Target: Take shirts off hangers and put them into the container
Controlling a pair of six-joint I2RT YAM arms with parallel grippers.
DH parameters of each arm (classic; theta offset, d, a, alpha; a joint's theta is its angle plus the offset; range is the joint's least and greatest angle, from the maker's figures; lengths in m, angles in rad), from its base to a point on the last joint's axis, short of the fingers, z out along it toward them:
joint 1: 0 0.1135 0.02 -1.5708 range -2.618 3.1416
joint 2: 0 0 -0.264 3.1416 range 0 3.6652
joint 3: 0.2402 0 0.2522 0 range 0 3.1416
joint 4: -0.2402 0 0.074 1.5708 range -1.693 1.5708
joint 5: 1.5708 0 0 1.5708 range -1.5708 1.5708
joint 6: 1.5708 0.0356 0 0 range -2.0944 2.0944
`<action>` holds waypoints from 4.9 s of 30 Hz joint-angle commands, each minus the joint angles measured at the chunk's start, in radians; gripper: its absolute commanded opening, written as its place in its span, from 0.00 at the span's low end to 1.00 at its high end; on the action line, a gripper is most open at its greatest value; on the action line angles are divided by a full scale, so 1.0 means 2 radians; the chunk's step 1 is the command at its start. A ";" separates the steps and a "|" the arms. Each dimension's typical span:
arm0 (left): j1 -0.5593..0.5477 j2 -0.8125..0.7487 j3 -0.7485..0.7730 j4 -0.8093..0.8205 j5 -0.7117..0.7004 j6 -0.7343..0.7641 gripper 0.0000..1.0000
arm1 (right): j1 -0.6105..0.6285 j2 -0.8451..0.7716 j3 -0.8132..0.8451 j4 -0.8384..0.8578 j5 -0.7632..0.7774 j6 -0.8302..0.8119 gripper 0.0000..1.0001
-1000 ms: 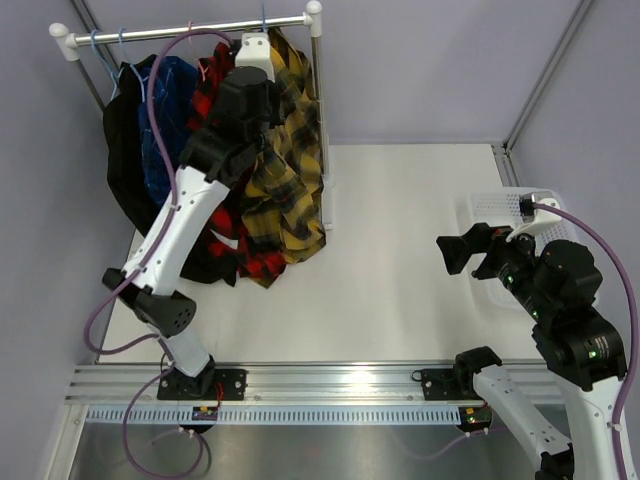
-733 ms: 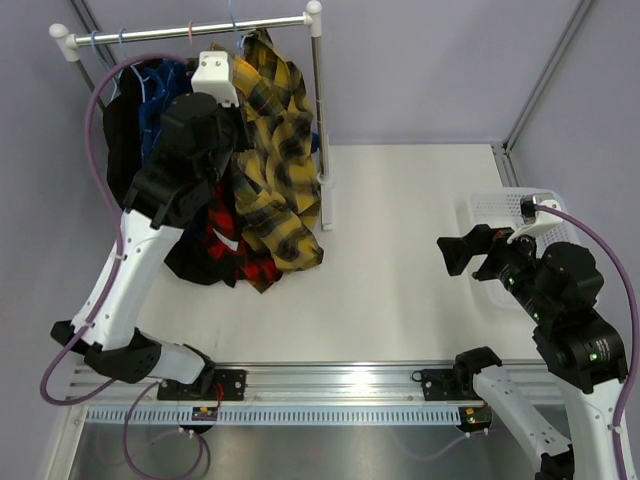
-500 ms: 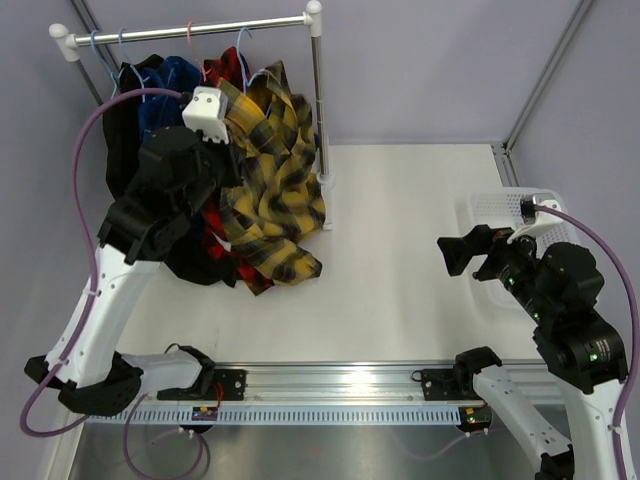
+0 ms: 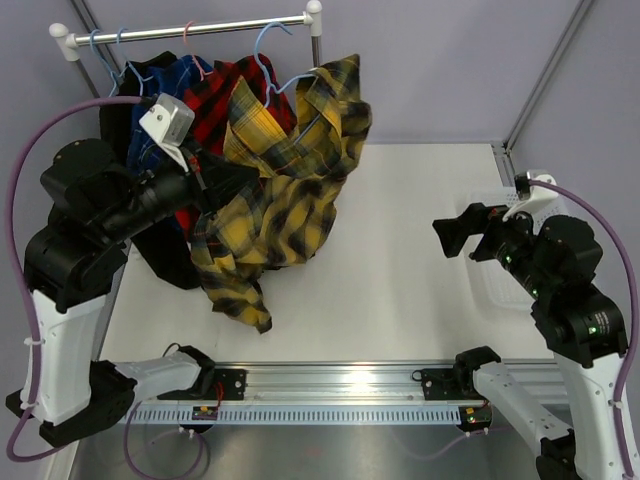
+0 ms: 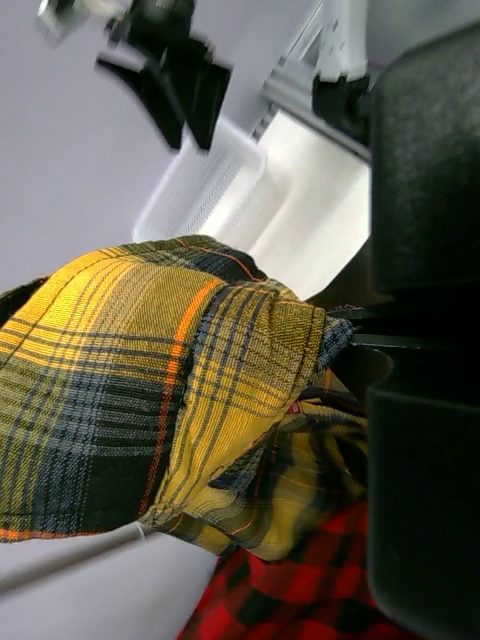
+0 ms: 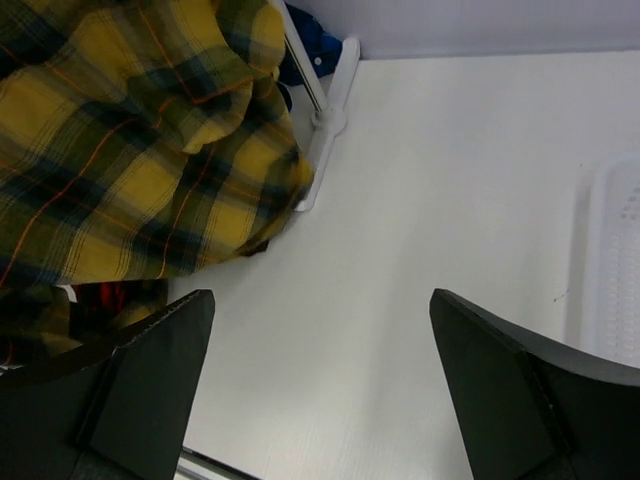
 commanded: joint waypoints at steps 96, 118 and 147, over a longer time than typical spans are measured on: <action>-0.144 0.132 -0.241 0.280 -0.032 -0.060 0.29 | 0.145 0.162 -0.033 0.240 0.085 -0.031 0.00; -0.146 0.125 -0.268 0.279 -0.020 -0.078 0.18 | 0.145 0.161 -0.043 0.241 0.091 -0.032 0.00; -0.142 -0.168 -0.520 0.315 -0.146 -0.097 0.09 | 0.132 0.176 0.009 0.159 0.320 -0.046 0.00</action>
